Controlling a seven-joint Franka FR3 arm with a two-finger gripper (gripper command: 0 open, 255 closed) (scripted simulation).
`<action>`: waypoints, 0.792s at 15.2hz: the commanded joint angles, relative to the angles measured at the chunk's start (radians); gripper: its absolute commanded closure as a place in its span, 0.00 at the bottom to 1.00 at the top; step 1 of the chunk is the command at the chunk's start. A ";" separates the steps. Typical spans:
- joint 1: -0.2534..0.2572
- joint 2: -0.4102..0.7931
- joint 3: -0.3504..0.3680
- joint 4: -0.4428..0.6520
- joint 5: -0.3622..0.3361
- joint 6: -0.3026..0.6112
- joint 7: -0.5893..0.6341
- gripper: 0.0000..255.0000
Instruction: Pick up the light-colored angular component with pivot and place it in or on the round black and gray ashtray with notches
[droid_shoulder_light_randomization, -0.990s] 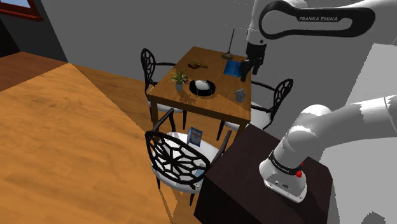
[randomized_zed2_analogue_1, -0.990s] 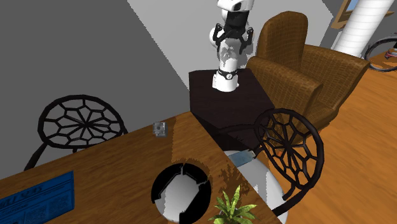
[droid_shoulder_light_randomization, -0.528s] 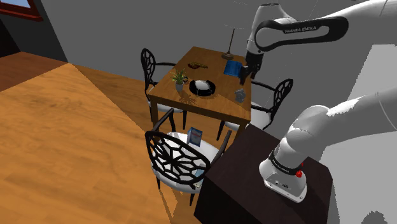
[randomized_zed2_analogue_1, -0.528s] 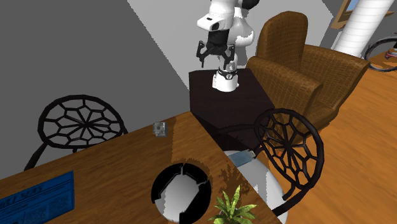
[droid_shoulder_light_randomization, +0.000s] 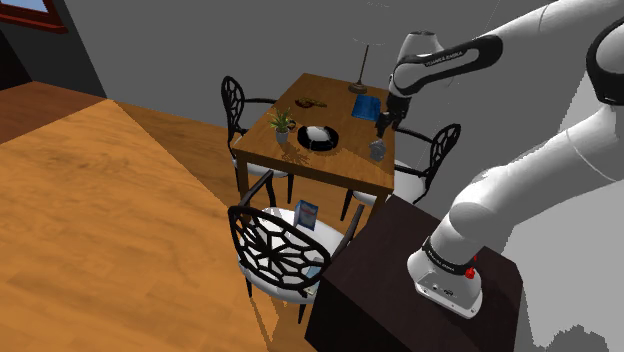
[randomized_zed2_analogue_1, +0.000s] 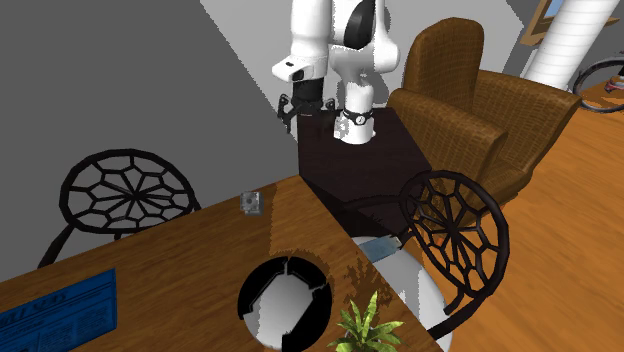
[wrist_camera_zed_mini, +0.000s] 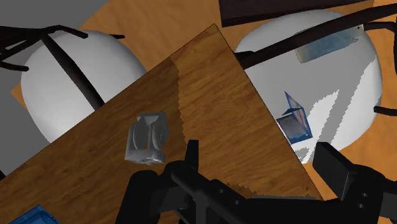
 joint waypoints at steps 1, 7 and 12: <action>0.004 0.069 -0.039 0.021 0.021 0.062 -0.041 0.00; 0.022 0.307 -0.153 0.109 0.182 0.228 -0.231 0.00; -0.012 0.532 -0.174 0.225 0.431 0.308 -0.456 0.00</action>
